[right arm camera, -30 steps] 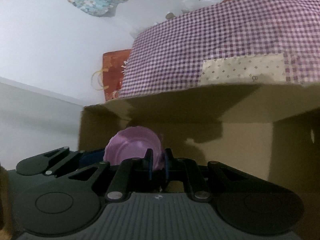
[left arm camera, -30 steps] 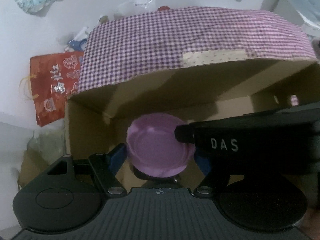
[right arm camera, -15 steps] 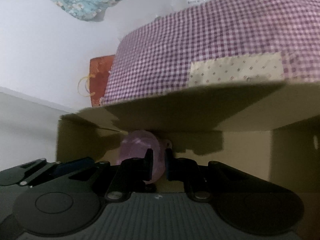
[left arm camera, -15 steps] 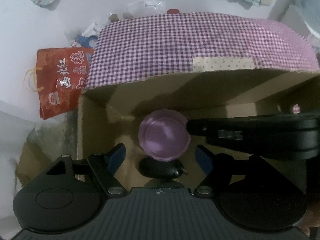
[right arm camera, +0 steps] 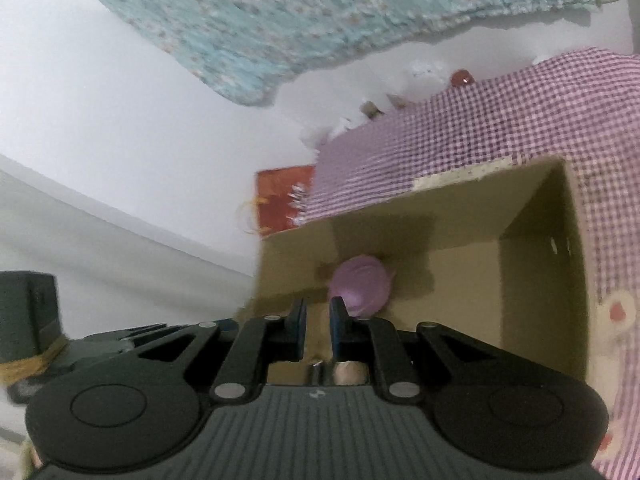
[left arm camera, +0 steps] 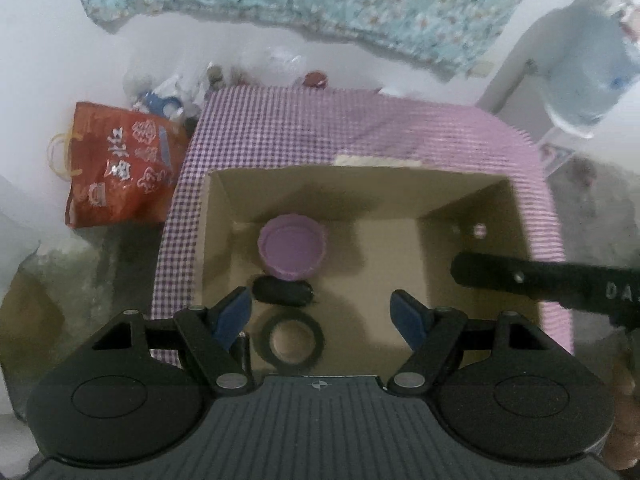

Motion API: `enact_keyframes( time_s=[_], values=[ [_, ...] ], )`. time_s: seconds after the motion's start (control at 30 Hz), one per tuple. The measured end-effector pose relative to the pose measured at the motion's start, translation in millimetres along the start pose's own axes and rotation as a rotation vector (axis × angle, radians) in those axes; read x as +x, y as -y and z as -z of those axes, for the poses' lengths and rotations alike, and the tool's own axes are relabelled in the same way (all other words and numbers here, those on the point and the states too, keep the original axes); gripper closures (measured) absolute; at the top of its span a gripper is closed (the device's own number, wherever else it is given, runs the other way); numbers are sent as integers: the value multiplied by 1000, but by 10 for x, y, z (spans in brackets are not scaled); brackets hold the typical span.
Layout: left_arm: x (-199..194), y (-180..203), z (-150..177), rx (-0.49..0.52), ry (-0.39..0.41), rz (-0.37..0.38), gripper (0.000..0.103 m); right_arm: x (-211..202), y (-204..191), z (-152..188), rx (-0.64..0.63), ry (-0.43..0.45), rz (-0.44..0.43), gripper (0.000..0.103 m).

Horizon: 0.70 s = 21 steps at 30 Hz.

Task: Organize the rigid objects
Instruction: 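Move the right gripper out of the box to the white charger plug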

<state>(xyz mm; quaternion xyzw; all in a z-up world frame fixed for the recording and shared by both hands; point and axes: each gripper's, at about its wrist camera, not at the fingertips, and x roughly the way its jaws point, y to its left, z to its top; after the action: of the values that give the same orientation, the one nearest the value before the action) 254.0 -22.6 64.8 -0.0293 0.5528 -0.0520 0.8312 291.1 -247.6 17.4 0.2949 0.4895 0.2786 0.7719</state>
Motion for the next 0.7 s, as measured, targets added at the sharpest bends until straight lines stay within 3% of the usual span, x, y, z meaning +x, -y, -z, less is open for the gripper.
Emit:
enact_keyframes(
  time_s=[0.17, 0.33, 0.57, 0.7],
  values=[
    [-452, 50, 284, 23, 77, 35, 26, -533, -84, 421, -33, 76, -62, 89],
    [-718, 50, 711, 38, 150, 65, 26, -902, -41, 1007, -53, 145, -47, 88],
    [-629, 82, 1401, 43, 203, 66, 26, -977, 335, 1799, 10, 189, 57, 74],
    [-478, 192, 1670, 84, 214, 75, 26, -889, 537, 2060, 66, 170, 106, 73]
  ],
)
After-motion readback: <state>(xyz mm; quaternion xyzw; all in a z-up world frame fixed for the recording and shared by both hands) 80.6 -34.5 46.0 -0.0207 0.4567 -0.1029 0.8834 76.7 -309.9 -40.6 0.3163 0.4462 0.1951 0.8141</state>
